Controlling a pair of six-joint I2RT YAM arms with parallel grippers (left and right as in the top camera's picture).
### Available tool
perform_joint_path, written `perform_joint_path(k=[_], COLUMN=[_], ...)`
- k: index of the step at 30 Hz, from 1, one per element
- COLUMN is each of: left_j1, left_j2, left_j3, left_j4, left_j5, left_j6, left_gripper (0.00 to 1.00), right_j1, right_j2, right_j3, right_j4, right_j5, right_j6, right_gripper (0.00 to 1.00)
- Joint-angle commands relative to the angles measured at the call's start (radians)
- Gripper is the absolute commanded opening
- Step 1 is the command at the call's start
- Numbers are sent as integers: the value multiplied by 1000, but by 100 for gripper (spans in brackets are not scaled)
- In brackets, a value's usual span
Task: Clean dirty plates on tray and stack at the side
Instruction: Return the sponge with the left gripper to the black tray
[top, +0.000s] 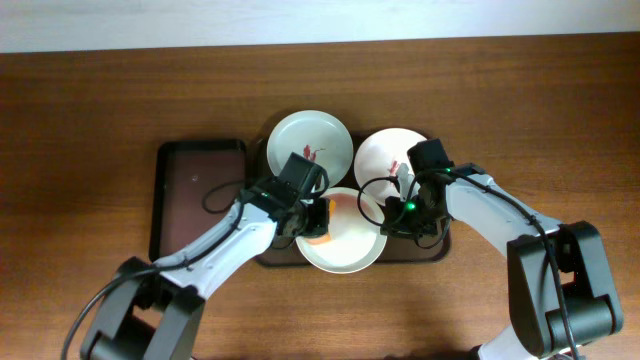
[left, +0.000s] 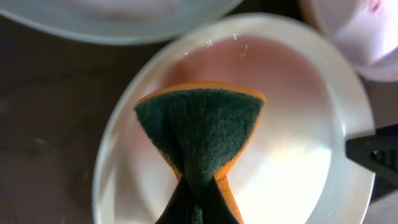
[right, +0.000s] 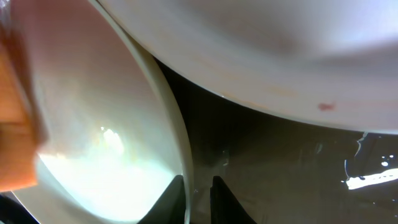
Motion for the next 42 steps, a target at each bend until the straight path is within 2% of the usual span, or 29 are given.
perform_joint_path(k=[1,6,11,15,17,23,26,27,28,29,36,40,41,42], left_j1=[22,51,198,332,384,416,416,416,416,416,415,415,415,415], left_j2=[-128,-209,-211,-208,-183,-29,22,27,27,27,64,128,134,134], left_j3=[19,19,19,19,19,19,19,19,19,19,19,19,19,19], left_j4=[0,-2,-40,-50,-69,-95,-102,-105,-104,-100,-35,-26,-18,-8], left_j5=[-71,-84,-240,-246,-248,-270,-287,-323,-347,-360,-328,-296,-296,-296], left_j6=[68,182,349,392,460,478,478,477,477,477,474,473,473,473], left_gripper=[0,0,0,0,0,0,4,16,36,43,53,52,47,36], right_j1=[2,2,2,2,2,2,2,2,2,2,2,2,2,2], right_j2=[2,2,2,2,2,2,2,2,2,2,2,2,2,2], right_j3=[10,10,10,10,10,10,10,9,10,10,10,10,10,10], right_j4=[-1,-2,-8,-8,-8,-8,-8,-8,-8,-7,-8,-8,-8,-8], right_j5=[2,2,2,3,3,2,2,2,2,2,2,2,2,2], right_j6=[-5,-5,-5,-5,-5,-5,-5,-5,-5,-5,-5,-5,-5,-5], right_gripper=[16,16,16,16,16,16,16,16,16,16,16,16,16,16])
